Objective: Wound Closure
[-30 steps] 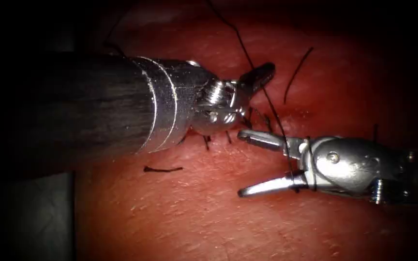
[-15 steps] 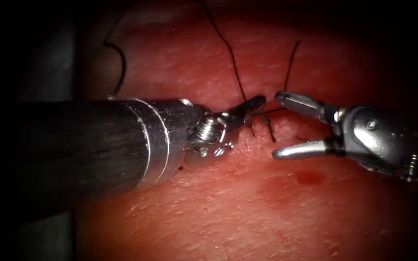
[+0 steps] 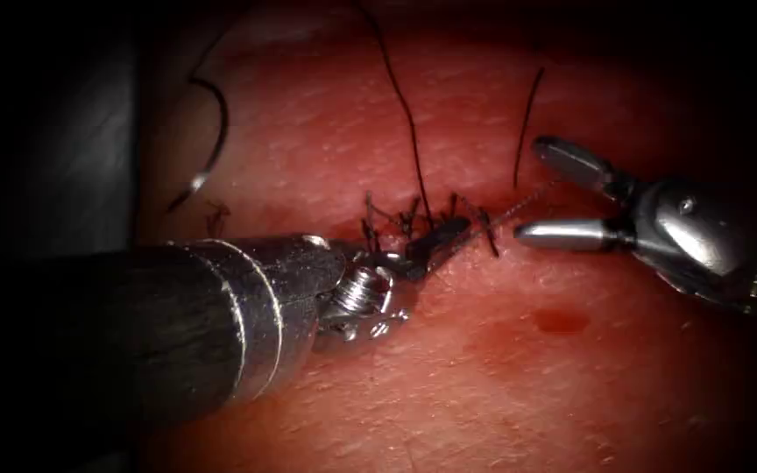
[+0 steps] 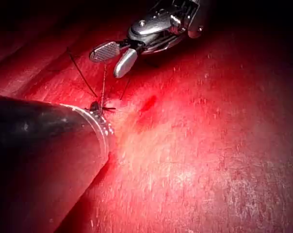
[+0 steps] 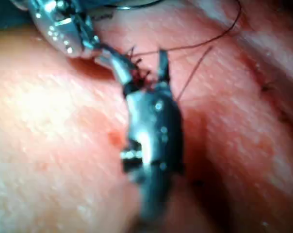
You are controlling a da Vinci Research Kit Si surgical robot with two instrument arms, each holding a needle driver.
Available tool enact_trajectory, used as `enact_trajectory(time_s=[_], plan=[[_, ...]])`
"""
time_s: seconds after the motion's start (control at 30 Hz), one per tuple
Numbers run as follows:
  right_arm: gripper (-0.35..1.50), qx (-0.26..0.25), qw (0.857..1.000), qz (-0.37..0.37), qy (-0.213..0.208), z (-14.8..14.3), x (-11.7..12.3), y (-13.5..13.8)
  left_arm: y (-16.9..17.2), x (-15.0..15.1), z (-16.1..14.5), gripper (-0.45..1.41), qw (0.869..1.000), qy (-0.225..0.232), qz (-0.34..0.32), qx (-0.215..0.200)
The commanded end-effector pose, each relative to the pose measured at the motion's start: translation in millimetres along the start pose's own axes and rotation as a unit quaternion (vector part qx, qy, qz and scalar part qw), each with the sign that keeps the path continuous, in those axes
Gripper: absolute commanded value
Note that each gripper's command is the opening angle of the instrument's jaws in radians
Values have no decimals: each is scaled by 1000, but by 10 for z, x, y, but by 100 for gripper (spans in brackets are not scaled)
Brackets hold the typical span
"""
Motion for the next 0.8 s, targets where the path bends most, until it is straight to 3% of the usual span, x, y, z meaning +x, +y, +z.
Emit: enact_trajectory(time_s=[0.03, 0.47, 0.8], plan=[[61, -10, 1000, 6, -4, 7, -9, -4, 6, 4, 5, -45, 1000, -1, 0, 0], [59, -110, 991, 75, -29, 10, -16, 17, 4, 18, 9, -45, 1000, -4, -1, 1], [56, -148, 984, 85, -54, 26, -19, 26, -2, 17, 13, -45, 1000, -4, -3, -1]])
